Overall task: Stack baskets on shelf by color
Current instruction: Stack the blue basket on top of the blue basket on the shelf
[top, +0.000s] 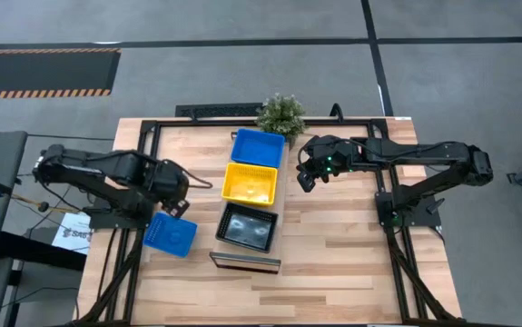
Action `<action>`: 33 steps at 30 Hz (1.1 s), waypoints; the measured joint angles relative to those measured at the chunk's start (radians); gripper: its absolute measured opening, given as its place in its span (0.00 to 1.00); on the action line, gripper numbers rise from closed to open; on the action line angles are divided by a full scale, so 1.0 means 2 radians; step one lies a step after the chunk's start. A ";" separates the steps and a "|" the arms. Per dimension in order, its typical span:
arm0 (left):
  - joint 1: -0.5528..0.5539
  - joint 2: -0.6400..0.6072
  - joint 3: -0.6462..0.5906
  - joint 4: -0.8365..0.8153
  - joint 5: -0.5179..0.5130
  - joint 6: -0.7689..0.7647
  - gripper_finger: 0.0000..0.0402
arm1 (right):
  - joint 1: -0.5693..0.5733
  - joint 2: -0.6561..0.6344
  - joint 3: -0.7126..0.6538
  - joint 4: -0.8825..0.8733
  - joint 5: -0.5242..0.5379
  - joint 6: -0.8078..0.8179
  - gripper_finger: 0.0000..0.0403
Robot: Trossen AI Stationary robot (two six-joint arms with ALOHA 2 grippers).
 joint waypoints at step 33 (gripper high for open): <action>-0.046 -0.001 -0.272 0.209 0.020 0.317 0.62 | 0.000 0.000 0.000 0.000 -0.002 -0.008 0.02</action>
